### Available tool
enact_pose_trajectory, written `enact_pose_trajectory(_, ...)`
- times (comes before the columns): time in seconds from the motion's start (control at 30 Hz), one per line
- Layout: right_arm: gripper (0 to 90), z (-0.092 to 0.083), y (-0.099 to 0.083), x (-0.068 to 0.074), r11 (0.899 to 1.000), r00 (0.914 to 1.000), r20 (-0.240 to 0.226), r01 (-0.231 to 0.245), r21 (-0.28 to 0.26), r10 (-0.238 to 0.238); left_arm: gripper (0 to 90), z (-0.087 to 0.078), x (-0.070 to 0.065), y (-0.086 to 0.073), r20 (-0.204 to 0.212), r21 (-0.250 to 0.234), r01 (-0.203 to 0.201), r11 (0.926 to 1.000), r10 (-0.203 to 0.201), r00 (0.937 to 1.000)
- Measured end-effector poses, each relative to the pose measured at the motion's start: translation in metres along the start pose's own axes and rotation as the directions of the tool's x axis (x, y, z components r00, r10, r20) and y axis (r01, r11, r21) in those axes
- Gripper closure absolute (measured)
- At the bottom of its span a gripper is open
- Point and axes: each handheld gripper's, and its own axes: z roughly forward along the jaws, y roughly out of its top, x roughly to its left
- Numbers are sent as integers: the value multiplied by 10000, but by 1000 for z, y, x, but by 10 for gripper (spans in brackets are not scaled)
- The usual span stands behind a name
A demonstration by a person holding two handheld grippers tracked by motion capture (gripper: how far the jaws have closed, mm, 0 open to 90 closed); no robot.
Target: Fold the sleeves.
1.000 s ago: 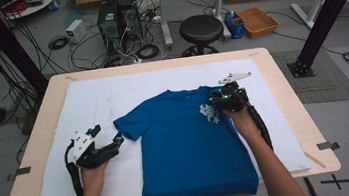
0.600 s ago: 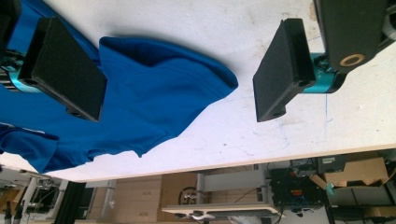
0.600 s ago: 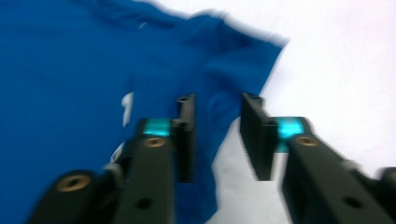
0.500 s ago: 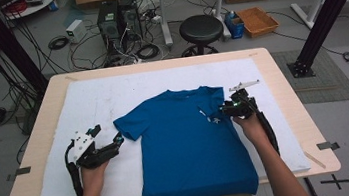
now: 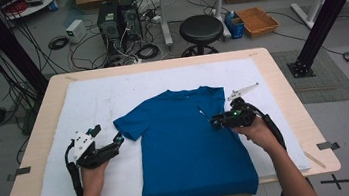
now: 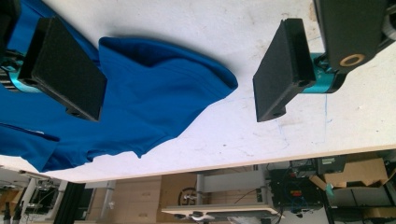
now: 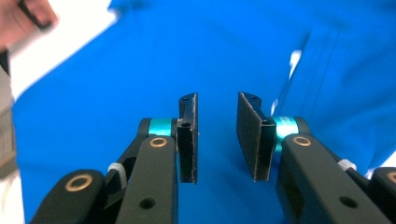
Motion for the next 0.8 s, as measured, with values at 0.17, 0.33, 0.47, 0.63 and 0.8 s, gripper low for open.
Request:
enact_pose_trajectory(0.17,898,9,-4,-3,9929,9551,2933,80,1188,-428,174,0,0,0,2,-4,34,10000,-34,10000)
enact_pose_trajectory(0.33,900,14,-17,-4,9854,9500,3013,325,1673,-825,174,0,0,0,-13,-2,15,10000,-15,10000)
enact_pose_trajectory(0.47,741,3,-18,-8,9978,9534,3000,127,645,-316,174,0,-1,0,-59,84,-74,9999,74,10000)
enact_pose_trajectory(0.63,855,14,-9,-22,9998,8886,4581,-179,-127,217,174,1,-2,1,-118,169,-133,9998,135,9998)
enact_pose_trajectory(0.8,856,28,-4,-28,9980,8279,5607,-249,584,-122,174,1,-1,1,-110,179,-30,9998,32,9999)
